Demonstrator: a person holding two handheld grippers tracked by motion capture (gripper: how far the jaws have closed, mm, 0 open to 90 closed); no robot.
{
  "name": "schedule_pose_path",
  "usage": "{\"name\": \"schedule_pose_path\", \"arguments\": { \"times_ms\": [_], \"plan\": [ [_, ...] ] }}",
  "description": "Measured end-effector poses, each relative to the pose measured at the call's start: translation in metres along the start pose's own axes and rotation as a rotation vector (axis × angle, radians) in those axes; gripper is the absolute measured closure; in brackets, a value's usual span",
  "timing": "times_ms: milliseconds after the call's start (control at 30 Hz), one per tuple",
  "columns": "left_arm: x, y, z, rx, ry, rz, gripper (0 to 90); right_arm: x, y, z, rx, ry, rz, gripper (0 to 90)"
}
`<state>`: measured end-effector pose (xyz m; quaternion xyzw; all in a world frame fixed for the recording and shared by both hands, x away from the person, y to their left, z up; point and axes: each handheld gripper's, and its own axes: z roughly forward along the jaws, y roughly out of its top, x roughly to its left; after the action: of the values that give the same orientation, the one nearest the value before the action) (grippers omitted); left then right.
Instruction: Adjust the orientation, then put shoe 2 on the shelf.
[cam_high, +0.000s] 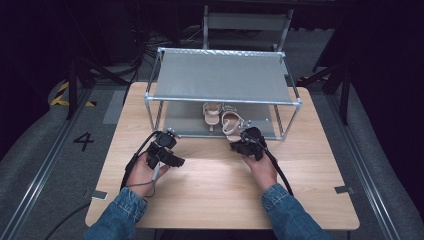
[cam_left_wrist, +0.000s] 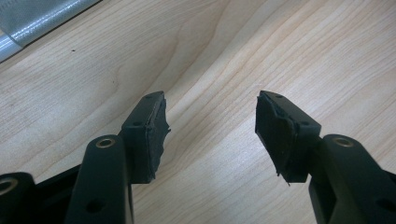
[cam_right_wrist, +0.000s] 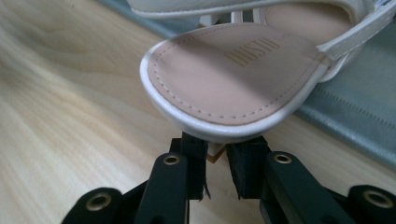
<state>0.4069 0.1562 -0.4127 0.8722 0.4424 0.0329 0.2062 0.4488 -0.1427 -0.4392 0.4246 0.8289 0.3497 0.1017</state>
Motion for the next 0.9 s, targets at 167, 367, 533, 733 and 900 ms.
{"name": "schedule_pose_path", "arguments": {
  "times_ms": [167,367,533,733,900],
  "plan": [
    [0.006,-0.004,0.001,0.004,0.002,-0.016,43.8,-0.005,0.006,0.007,-0.001,-0.021,0.005,77.5],
    [0.005,-0.005,-0.001,0.002,-0.003,-0.019,43.8,-0.013,0.013,0.012,-0.001,-0.06,0.003,77.2],
    [0.007,-0.005,-0.001,0.0,-0.006,-0.018,43.8,-0.02,0.02,0.014,-0.008,-0.062,0.023,77.3],
    [0.006,-0.003,0.002,0.01,-0.007,-0.015,43.7,-0.029,0.025,0.02,-0.018,-0.065,0.011,77.4],
    [0.007,-0.001,0.002,0.004,-0.003,-0.007,43.7,-0.032,0.028,0.027,-0.013,-0.063,-0.001,77.3]
  ]
}}
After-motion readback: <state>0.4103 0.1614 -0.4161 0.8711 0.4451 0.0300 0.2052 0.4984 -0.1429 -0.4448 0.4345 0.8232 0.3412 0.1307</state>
